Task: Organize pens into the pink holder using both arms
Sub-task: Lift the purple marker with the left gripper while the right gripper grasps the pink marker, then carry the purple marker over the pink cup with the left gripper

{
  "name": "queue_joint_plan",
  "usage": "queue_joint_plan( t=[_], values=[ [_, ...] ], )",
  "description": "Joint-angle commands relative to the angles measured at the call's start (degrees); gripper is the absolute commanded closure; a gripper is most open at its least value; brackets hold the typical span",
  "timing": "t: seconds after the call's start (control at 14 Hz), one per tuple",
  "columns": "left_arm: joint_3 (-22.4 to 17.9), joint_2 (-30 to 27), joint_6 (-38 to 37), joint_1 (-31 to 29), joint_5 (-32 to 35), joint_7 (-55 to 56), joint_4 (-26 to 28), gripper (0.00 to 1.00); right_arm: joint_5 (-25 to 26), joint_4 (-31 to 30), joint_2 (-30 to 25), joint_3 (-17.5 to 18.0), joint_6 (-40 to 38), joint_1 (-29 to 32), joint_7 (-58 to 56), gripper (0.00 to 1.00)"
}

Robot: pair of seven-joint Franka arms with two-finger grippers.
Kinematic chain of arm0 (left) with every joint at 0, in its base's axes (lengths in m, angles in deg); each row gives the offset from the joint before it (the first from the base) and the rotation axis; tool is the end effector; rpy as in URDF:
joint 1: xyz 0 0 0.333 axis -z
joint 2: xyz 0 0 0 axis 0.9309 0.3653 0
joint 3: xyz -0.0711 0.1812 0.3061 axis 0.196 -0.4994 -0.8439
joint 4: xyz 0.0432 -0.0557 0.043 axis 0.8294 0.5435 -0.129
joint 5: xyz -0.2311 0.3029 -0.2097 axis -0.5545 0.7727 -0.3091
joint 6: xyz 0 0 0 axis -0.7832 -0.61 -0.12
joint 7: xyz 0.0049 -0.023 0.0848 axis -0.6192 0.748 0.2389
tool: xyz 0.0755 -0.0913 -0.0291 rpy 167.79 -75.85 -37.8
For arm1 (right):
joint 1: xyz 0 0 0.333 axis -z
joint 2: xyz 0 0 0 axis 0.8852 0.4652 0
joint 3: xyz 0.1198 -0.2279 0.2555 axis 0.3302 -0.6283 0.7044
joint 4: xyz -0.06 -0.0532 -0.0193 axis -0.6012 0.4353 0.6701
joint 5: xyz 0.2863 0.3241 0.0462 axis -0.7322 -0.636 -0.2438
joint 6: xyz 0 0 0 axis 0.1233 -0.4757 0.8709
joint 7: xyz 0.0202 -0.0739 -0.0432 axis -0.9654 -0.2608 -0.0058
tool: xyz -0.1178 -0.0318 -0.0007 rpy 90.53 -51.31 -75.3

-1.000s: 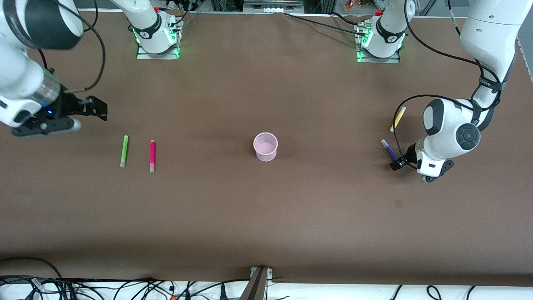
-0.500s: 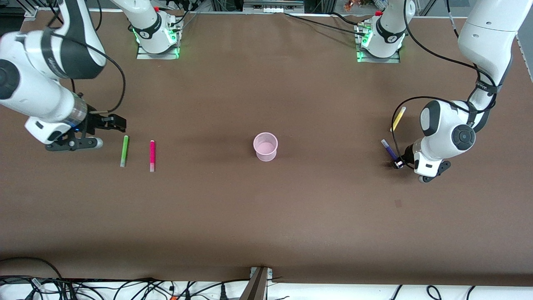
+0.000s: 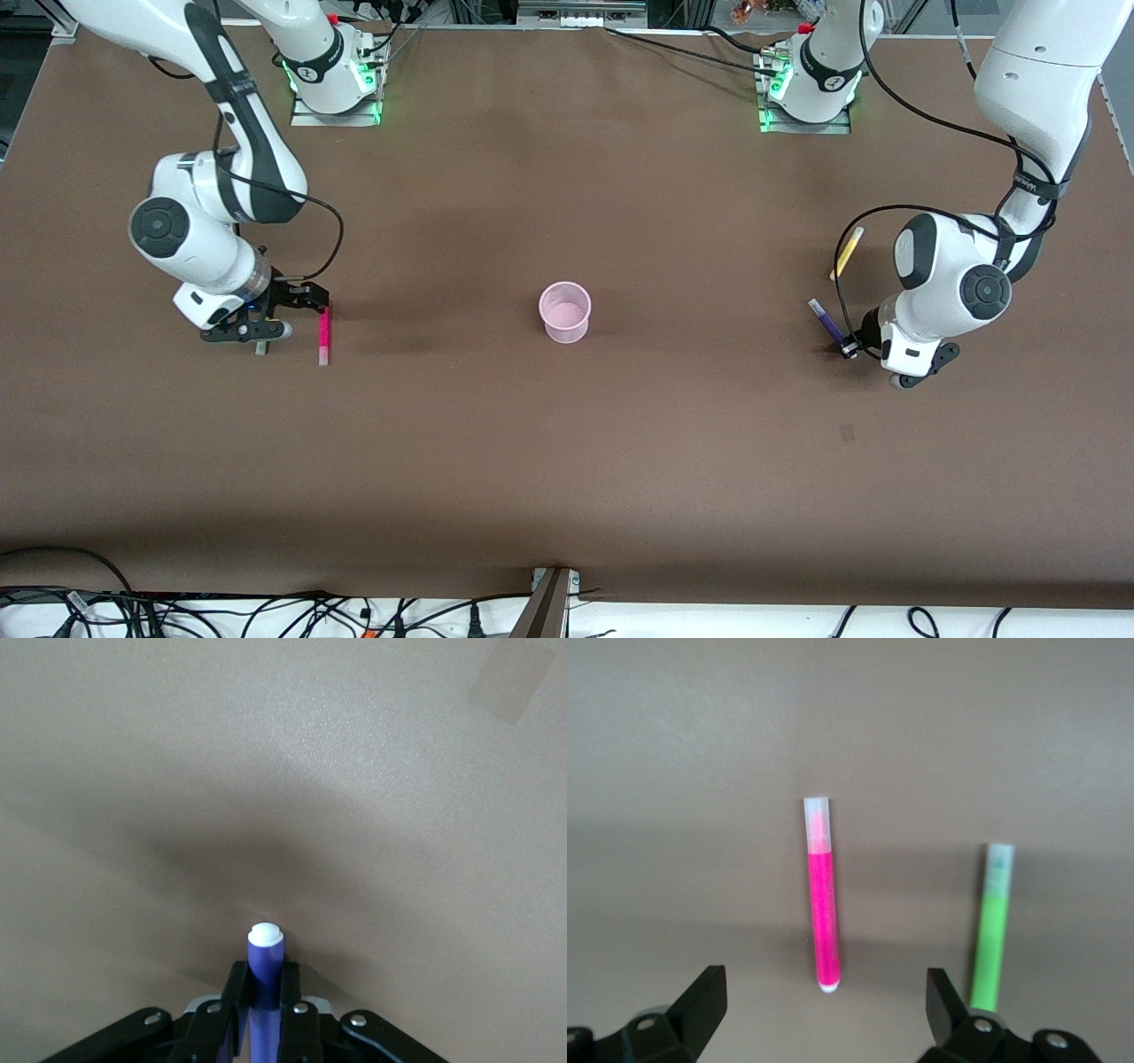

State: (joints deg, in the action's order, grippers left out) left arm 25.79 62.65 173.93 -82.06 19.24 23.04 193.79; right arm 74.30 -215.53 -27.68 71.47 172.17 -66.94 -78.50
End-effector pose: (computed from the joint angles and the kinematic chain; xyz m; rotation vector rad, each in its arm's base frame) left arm 0.6300 0.0181 0.1658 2.9758 0.8730 -0.1534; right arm 0.5901 0.0556 0.2346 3.1222 0.1264 -0.0188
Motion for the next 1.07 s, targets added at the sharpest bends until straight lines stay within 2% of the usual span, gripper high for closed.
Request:
queue_joint_plan(
  t=[0.0,0.14,0.36,0.5,0.64,0.79,1.0],
  values=[
    [0.43,-1.98,-0.44,-0.14,1.61,0.39,-0.76,1.00,-0.94,-4.89,0.99,-0.02,8.83,-0.08,0.57,0.02],
    [1.48,-5.31,-6.30,0.56,1.00,1.35,-3.56,1.00,-0.94,-4.63,1.62,-0.02,9.30,-0.17,0.65,0.06],
    [7.79,-6.65,-15.55,0.74,0.91,10.19,-11.37,1.00,-1.03,-4.63,4.33,-0.02,12.44,-0.17,0.65,0.09],
    [12.54,-6.74,-15.65,1.01,1.52,19.15,-13.58,1.00,-1.03,-4.72,5.31,-0.02,12.81,-0.17,0.57,0.14],
    [17.29,-6.65,-15.57,1.88,1.70,28.03,-15.60,1.00,-1.03,-4.81,5.66,-0.02,12.73,-0.17,0.57,0.27],
    [17.83,-6.65,-15.57,7.56,3.09,37.25,-18.24,1.00,-1.03,-4.81,5.66,-0.02,12.55,-0.17,0.48,0.35],
    [17.57,-5.60,-15.39,16.71,14.57,56.31,-20.35,1.00,-1.03,-4.98,5.93,-0.02,12.55,-0.08,0.04,0.48]
  ],
)
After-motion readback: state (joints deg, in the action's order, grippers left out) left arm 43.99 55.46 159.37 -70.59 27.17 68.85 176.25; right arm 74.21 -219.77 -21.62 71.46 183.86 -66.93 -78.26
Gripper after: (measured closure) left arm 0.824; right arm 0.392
